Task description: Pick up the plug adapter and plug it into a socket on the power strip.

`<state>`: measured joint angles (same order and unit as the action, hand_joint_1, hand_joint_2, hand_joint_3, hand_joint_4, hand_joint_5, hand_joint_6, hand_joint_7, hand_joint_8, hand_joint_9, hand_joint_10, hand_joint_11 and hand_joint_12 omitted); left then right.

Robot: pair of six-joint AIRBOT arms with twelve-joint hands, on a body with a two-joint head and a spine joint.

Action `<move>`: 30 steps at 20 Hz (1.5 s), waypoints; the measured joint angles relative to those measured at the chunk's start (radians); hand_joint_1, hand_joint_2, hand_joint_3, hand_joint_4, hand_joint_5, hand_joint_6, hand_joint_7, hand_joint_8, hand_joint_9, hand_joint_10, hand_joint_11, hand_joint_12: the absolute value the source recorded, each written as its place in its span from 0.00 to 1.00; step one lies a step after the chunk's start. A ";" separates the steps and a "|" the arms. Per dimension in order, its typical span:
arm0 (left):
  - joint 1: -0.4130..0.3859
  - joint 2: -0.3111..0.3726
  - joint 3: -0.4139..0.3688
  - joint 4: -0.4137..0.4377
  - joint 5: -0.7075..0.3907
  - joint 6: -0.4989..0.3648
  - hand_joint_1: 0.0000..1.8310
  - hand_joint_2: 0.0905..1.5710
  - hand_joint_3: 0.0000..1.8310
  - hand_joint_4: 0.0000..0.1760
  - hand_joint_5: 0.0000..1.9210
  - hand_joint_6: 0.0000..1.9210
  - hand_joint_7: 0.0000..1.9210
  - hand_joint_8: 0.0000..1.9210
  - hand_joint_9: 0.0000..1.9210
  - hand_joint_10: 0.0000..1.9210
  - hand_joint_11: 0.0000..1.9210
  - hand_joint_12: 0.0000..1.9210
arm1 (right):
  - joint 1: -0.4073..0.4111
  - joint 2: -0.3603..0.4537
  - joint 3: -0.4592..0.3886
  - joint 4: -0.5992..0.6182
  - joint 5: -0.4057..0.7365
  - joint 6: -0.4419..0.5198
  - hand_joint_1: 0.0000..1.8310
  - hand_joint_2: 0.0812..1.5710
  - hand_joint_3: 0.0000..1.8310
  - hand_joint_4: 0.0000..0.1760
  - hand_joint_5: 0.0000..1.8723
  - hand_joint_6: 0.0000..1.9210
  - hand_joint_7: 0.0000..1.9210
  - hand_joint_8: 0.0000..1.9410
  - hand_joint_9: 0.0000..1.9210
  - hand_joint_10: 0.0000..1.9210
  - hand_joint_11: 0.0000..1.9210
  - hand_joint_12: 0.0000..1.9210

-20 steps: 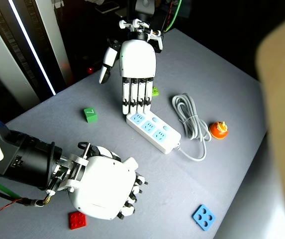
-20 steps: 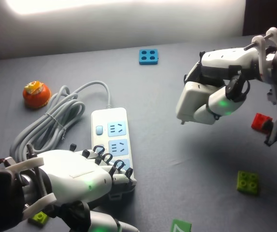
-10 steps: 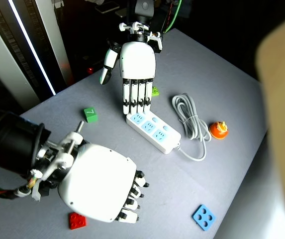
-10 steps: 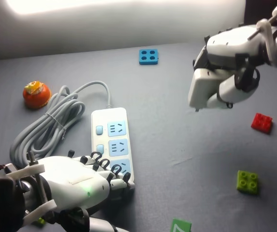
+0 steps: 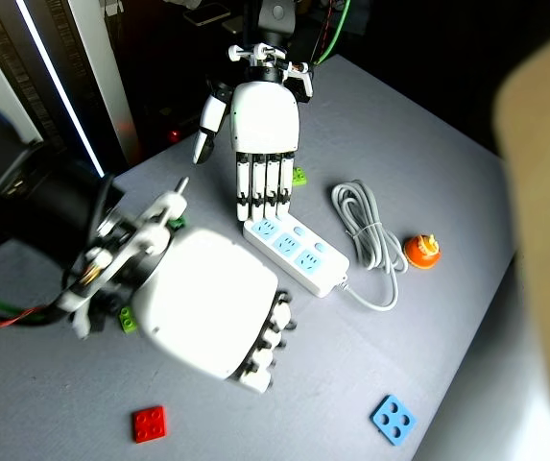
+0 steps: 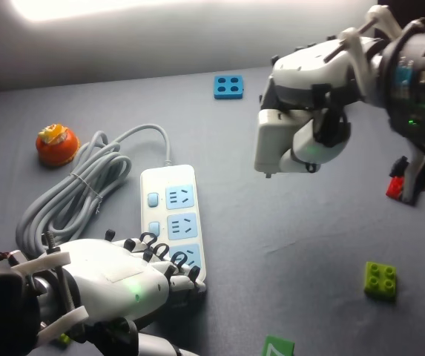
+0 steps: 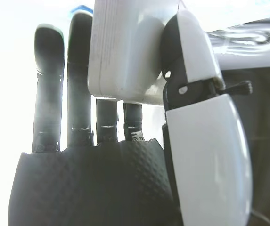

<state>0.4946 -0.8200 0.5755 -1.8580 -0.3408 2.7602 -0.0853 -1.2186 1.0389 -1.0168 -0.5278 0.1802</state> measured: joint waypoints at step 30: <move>0.022 0.001 -0.015 -0.034 -0.031 -0.020 0.00 0.79 0.00 0.00 0.06 0.00 0.07 0.00 0.08 0.00 0.00 0.15 | -0.031 -0.408 0.277 -0.073 0.021 -0.016 0.66 0.72 0.00 0.00 0.49 0.50 0.47 0.66 0.41 0.59 0.29 0.83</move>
<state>0.5163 -0.8192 0.5606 -1.8923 -0.3717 2.7403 -0.1165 -1.6264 1.3159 -1.0901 -0.5064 0.1638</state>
